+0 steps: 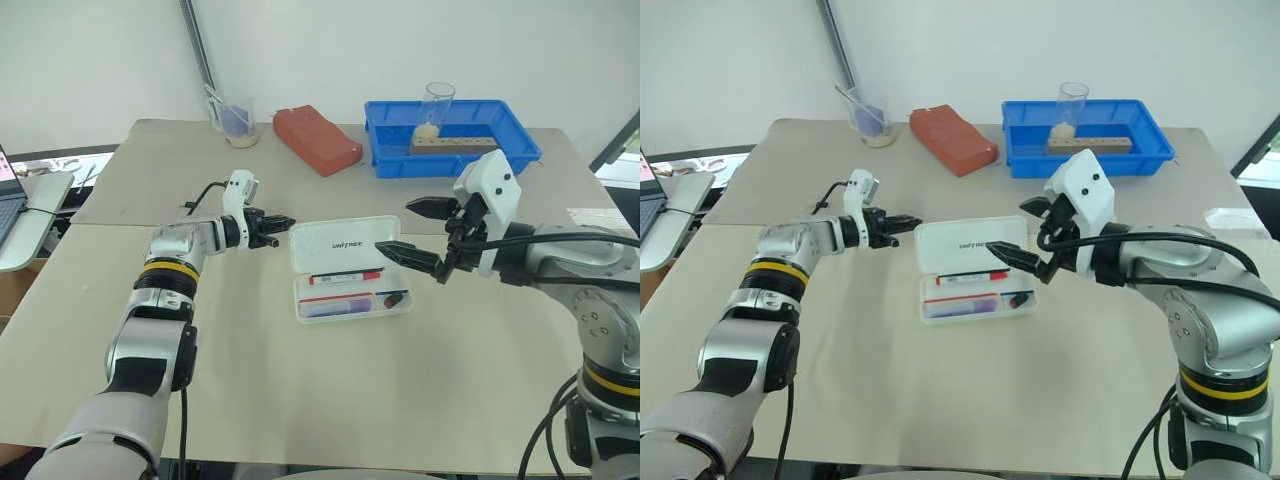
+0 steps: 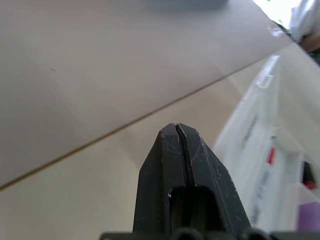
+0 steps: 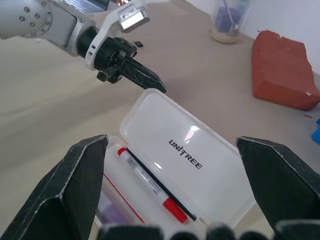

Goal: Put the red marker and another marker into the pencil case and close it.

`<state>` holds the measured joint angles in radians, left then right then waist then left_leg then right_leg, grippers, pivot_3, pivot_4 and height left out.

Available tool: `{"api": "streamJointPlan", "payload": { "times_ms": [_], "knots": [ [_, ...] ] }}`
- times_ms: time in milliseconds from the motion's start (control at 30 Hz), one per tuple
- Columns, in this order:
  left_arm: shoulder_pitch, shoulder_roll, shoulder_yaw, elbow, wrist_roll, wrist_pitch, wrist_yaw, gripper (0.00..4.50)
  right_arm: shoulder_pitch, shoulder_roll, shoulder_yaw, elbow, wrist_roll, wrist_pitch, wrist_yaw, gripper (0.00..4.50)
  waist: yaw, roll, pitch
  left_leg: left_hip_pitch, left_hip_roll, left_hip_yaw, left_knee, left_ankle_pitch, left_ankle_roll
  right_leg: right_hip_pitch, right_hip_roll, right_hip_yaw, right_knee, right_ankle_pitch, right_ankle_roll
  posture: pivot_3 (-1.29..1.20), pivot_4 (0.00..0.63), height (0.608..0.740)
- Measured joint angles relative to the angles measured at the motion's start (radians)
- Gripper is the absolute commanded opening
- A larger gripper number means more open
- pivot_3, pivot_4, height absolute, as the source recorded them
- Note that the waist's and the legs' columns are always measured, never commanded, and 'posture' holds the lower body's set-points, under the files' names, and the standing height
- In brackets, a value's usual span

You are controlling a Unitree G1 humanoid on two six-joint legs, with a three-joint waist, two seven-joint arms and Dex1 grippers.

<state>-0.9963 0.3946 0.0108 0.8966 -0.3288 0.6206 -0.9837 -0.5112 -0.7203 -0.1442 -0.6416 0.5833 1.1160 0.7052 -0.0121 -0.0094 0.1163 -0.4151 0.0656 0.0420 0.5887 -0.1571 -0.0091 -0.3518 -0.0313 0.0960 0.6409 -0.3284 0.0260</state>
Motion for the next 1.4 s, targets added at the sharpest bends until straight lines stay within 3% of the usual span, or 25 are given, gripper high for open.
{"api": "streamJointPlan", "payload": {
  "times_ms": [200,400,567,700,900,1067,1233,1400],
  "knots": [
    [-0.010,0.004,-0.015,-0.051,-0.017,0.098,-0.163,0.03,0.015,-0.064,-0.041,-0.033,0.111,0.022,0.034,4.50,-0.003,0.000,0.000,0.000,0.001,-0.003,0.000,0.000,0.000,0.000,0.003,0.000,0.000,0.000,0.000,0.00,0.150,0.740],
    [0.098,0.049,-0.105,-0.418,-0.052,0.223,-0.273,0.03,0.017,-0.138,-0.039,-0.027,0.168,0.028,0.059,4.50,-0.005,0.002,-0.001,0.000,0.002,-0.003,-0.001,0.000,0.000,0.000,0.003,0.002,0.000,0.000,-0.001,0.00,0.150,0.740],
    [0.278,0.104,-0.341,-0.704,0.063,0.096,-0.291,0.03,0.061,-0.173,-0.013,0.004,0.153,-0.014,0.079,4.50,-0.002,0.002,-0.001,0.000,0.002,-0.003,0.000,0.000,0.000,0.001,0.003,0.003,0.000,0.000,-0.002,0.00,0.150,0.740],
    [0.324,0.091,-0.382,-0.788,0.073,0.077,-0.273,0.03,0.072,-0.173,0.014,0.025,0.133,-0.047,0.077,4.50,0.001,0.001,-0.001,0.000,0.002,-0.004,0.001,0.000,0.000,0.001,0.003,0.003,0.000,0.000,-0.002,0.00,0.150,0.740],
    [0.297,0.107,-0.283,-0.824,-0.004,0.131,-0.250,0.03,0.096,-0.186,0.013,0.042,0.125,-0.071,0.078,4.50,-0.003,0.001,0.000,0.000,0.002,-0.006,0.001,0.000,0.000,0.000,0.005,0.003,0.000,0.000,-0.002,0.00,0.150,0.740],
    [0.225,0.099,-0.107,-0.802,-0.115,0.226,-0.180,0.03,0.095,-0.190,0.013,0.040,0.139,-0.075,0.078,4.50,-0.002,0.000,0.000,0.000,0.002,-0.006,0.001,0.000,0.000,0.001,0.005,0.003,0.000,-0.001,0.000,0.00,0.150,0.740],
    [0.127,0.078,0.100,-0.529,-0.140,0.189,0.024,0.03,0.040,-0.171,0.019,0.022,0.159,-0.075,0.064,4.50,-0.003,0.000,0.000,0.001,0.002,-0.008,0.001,0.000,0.000,0.001,0.006,0.003,0.000,-0.003,0.004,0.00,0.150,0.740],
    [0.110,0.051,0.150,-0.291,-0.097,0.109,0.157,0.03,0.000,-0.152,0.056,0.015,0.188,-0.073,0.047,4.50,0.001,0.000,0.000,0.000,0.001,-0.009,0.000,0.000,0.000,0.000,0.006,0.002,0.000,-0.001,0.001,0.00,0.150,0.740]
  ]
}}
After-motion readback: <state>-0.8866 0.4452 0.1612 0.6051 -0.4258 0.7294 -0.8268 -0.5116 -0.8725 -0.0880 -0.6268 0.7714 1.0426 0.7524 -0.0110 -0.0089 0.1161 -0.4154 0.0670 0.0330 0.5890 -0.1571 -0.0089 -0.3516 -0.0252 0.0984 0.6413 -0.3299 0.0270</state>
